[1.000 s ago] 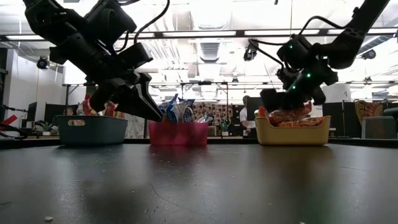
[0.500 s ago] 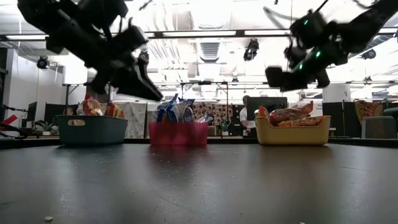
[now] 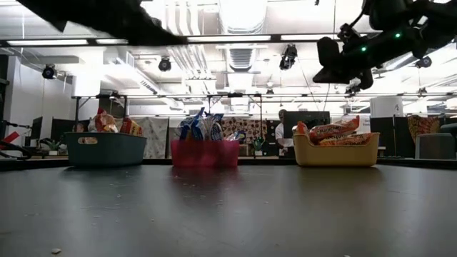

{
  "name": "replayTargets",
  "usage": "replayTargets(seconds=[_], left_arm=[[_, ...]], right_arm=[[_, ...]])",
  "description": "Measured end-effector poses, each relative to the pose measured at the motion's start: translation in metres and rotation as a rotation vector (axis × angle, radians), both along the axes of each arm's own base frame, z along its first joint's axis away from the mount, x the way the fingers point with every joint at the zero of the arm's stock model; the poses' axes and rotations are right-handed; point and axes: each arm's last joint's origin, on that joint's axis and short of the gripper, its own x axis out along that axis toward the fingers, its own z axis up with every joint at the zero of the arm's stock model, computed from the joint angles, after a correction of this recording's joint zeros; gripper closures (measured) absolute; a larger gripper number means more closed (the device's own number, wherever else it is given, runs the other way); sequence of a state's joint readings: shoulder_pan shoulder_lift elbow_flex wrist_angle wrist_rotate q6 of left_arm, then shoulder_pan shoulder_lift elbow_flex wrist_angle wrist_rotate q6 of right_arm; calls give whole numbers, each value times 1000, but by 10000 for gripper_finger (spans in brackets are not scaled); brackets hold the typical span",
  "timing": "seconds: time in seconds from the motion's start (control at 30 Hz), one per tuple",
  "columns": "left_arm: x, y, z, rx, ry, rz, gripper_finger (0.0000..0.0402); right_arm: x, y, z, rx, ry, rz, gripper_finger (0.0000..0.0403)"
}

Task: Sort Maruchan noodles
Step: Return to Home Position

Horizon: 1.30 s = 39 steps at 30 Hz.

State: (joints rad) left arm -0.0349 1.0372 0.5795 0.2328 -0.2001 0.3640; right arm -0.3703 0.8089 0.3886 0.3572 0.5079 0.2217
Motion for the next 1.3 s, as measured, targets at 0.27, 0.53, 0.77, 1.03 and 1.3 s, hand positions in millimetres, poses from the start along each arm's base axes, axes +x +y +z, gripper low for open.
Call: replayTargets(seconds=[0.27, 0.53, 0.77, 1.03, 1.3], left_arm=[[13, 11, 95, 118, -210, 37, 327], [-33, 10, 202, 139, -130, 25, 327], [-83, 5, 201, -63, -148, -84, 327], [-128, 3, 144, -187, -170, -124, 327], [-141, 2, 73, -204, -350, -177, 327]], right_arm=[[0, 0, -2, -17, -54, 4, 390], [-1, 1, -10, 3, -41, 22, 390], [-1, 4, -17, -3, 0, 135, 390], [-15, 13, -25, -97, -32, 273, 390], [-34, 26, -39, -217, -96, 426, 390]])
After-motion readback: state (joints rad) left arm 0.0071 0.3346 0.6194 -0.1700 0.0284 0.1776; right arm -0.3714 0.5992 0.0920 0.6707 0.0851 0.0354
